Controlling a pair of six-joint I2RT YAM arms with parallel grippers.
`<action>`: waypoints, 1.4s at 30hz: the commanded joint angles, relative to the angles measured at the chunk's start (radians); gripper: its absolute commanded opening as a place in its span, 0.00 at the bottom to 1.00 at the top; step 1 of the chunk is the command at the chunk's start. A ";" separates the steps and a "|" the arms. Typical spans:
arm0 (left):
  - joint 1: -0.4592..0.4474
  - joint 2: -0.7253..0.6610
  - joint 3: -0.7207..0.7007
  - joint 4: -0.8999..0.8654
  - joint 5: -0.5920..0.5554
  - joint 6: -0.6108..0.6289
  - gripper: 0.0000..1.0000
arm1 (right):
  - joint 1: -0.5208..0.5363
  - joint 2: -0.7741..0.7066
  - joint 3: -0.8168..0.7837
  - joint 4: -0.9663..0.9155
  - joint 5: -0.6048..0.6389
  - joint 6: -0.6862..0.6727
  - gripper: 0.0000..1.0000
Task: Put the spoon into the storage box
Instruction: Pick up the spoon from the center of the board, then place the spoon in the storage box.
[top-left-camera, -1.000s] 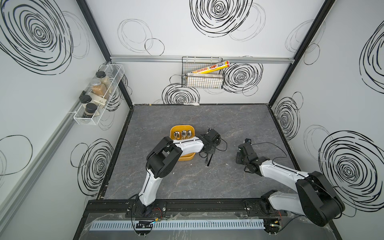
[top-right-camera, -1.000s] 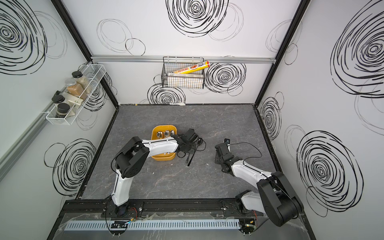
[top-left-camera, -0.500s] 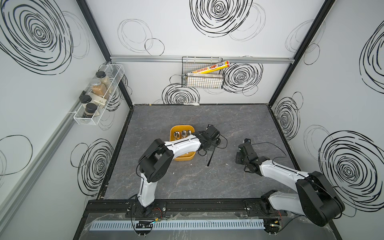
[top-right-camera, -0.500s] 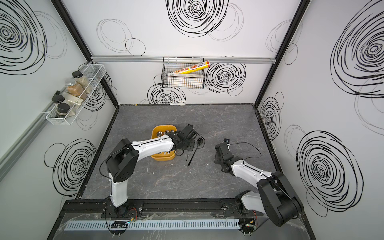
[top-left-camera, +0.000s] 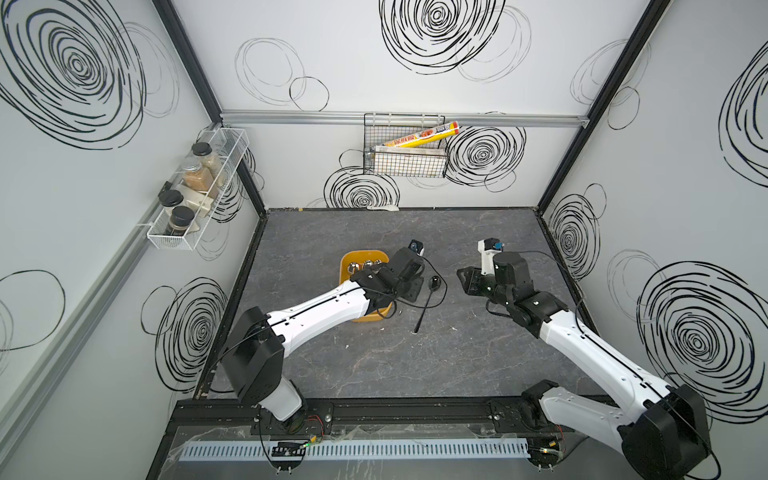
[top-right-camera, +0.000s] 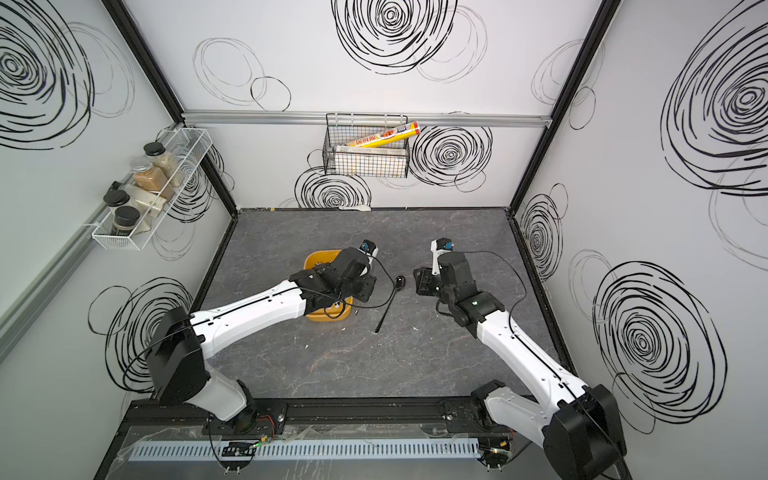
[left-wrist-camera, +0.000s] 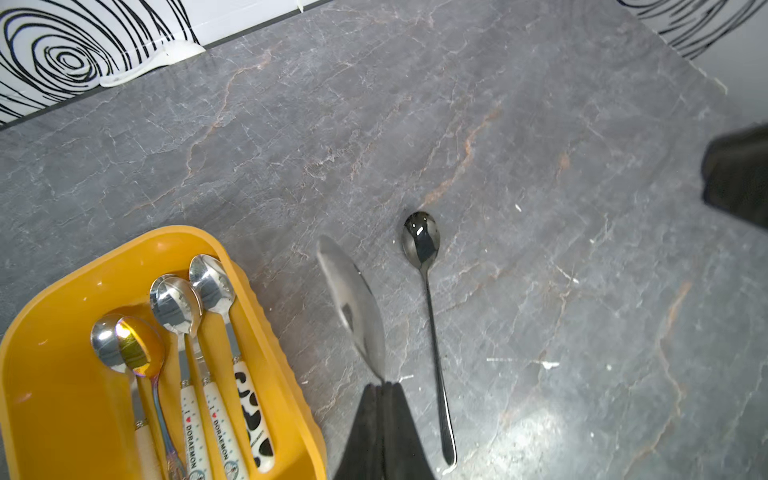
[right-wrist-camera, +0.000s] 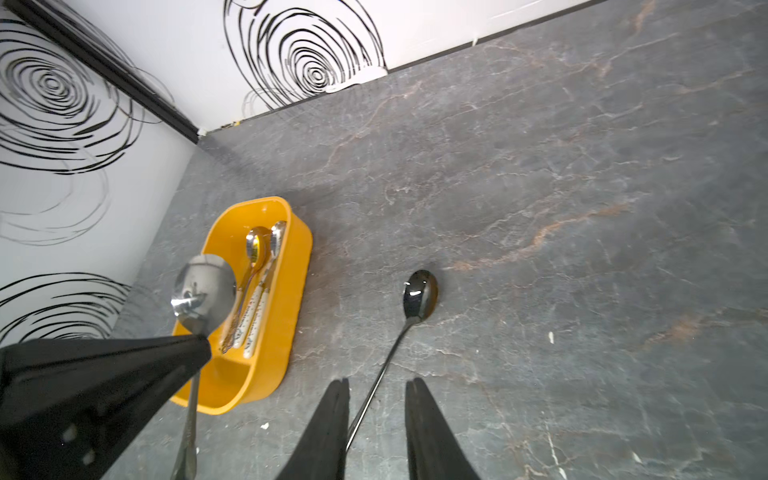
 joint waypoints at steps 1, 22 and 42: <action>0.027 -0.065 -0.010 0.033 -0.041 0.059 0.00 | -0.001 -0.017 0.004 -0.074 -0.051 -0.015 0.29; 0.278 0.285 0.153 -0.203 -0.280 0.017 0.00 | -0.001 0.060 -0.295 0.102 0.127 -0.055 0.28; 0.282 0.495 0.265 -0.233 -0.400 0.023 0.00 | -0.001 0.153 -0.310 0.124 0.138 -0.052 0.28</action>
